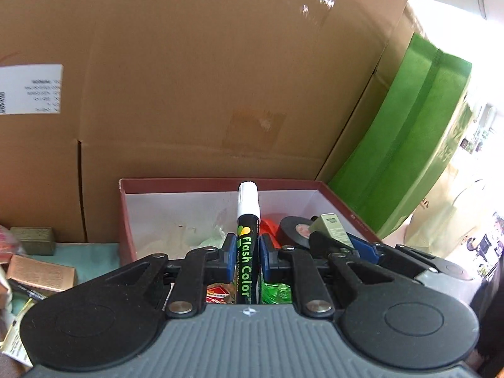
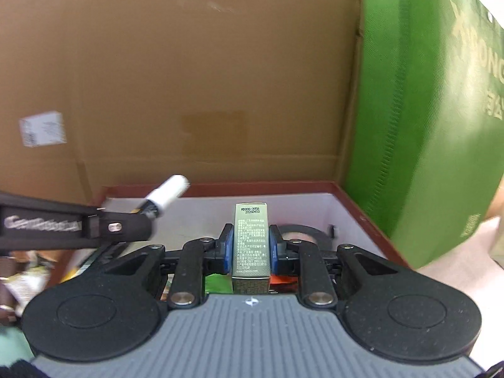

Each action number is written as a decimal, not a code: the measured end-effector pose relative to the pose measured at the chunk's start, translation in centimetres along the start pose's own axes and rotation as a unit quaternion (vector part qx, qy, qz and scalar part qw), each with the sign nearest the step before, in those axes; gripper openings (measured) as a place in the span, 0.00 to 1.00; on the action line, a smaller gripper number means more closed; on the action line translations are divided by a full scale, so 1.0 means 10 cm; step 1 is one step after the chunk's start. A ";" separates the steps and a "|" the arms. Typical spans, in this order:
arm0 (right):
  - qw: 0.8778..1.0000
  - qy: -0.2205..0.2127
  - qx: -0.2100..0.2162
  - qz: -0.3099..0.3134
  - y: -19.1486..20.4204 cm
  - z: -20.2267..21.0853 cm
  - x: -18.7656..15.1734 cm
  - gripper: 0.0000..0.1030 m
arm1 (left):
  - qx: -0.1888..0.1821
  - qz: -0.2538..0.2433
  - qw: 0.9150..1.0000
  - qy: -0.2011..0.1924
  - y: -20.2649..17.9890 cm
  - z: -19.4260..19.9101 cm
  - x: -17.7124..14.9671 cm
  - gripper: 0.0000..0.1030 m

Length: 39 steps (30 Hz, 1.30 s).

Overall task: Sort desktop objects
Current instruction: 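Carry the marker and khaki box with both tools over the red-brown box, then open both tools to drop the marker and khaki box into the box, then withdraw both tools from the red-brown box back toward the pile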

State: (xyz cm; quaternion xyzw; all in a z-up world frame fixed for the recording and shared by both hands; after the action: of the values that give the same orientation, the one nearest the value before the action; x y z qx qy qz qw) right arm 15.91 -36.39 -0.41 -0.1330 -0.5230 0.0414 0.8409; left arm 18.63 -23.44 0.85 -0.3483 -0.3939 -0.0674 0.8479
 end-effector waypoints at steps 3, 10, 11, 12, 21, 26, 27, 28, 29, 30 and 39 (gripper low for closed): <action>1.000 0.016 0.012 -0.013 -0.05 -0.14 -0.09 0.20 | 0.004 0.000 1.000 0.005 0.04 -0.09 -0.01 0.14; 1.000 0.015 0.019 -0.016 0.00 -0.18 -0.22 0.30 | -0.016 -0.012 1.000 0.002 0.02 -0.05 -0.04 0.32; 1.000 0.014 0.019 -0.016 -0.01 -0.16 -0.22 0.49 | -0.020 -0.015 1.000 -0.006 0.01 0.00 -0.04 0.60; 1.000 0.010 0.015 -0.016 -0.02 -0.15 -0.21 0.56 | -0.021 -0.017 0.999 -0.017 0.00 0.06 -0.04 0.79; 1.000 -0.020 -0.004 0.003 0.13 0.17 -0.18 0.96 | -0.002 -0.034 0.999 -0.037 -0.02 0.38 -0.12 0.95; 1.000 -0.020 0.009 0.015 0.23 0.34 -0.14 0.98 | 0.013 -0.043 0.998 -0.037 -0.06 0.48 -0.18 0.95; 1.000 -0.021 0.010 0.018 0.25 0.37 -0.13 0.98 | 0.014 -0.044 0.998 -0.037 -0.05 0.50 -0.18 0.95; 0.999 -0.021 0.011 0.021 0.28 0.40 -0.12 0.98 | 0.019 -0.046 0.998 -0.038 -0.05 0.53 -0.19 0.95; 0.999 -0.021 0.012 0.024 0.30 0.42 -0.11 0.98 | 0.024 -0.048 0.998 -0.039 -0.04 0.55 -0.20 0.95; 0.999 -0.022 0.012 0.026 0.32 0.45 -0.11 0.98 | 0.030 -0.051 0.997 -0.041 -0.04 0.59 -0.21 0.95; 0.999 -0.022 0.027 0.027 0.50 0.72 -0.13 0.98 | 0.062 -0.065 0.995 -0.050 -0.01 0.88 -0.28 0.95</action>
State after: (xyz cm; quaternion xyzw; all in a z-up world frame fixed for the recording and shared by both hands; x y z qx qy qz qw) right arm 9.23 -30.54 0.14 -0.1235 -0.5366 0.0816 0.8308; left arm 11.17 -18.29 2.85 -0.2721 -0.4613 -0.0798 0.8407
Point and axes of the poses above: each gripper's, at about its wrist camera, not at the fingertips, and z roughly against the way its jaws point, y to its left, x to its top, the point moved 5 cm from there along -z, roughly the way its jaws point, and after that the axes turned 13 degrees about z, right-handed, at the moved point
